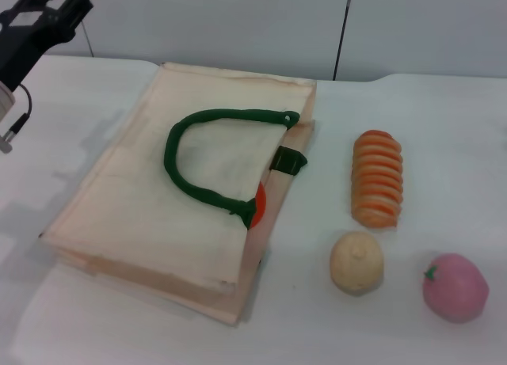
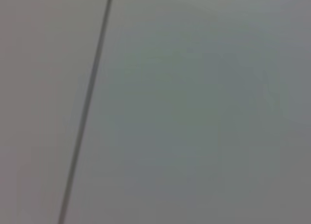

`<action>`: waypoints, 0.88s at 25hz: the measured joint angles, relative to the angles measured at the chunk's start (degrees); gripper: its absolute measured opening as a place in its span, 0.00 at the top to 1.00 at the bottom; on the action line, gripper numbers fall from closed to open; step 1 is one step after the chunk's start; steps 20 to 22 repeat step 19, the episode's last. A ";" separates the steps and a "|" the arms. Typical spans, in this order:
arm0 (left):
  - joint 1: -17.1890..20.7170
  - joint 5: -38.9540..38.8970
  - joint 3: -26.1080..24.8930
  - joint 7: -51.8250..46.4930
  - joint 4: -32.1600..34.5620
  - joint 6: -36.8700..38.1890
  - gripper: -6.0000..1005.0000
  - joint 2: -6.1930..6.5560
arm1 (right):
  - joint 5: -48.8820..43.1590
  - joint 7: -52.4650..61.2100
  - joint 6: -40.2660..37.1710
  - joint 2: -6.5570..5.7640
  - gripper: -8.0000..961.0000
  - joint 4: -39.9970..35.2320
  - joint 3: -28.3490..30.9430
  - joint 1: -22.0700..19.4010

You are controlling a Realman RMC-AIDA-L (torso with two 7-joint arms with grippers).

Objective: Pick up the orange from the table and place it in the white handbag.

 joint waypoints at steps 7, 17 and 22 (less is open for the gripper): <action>2.61 -10.99 0.00 16.47 10.14 -2.70 0.35 -0.07 | 5.38 -8.37 0.40 0.12 0.16 5.88 4.20 -0.04; 5.03 -23.48 0.00 35.53 21.33 -3.87 0.35 -0.07 | 5.65 -12.29 -0.20 0.10 0.16 8.91 10.31 -0.48; 5.49 -25.12 0.00 37.45 22.26 -3.88 0.35 -0.07 | 5.67 -12.33 -0.25 0.09 0.16 9.26 11.31 -0.48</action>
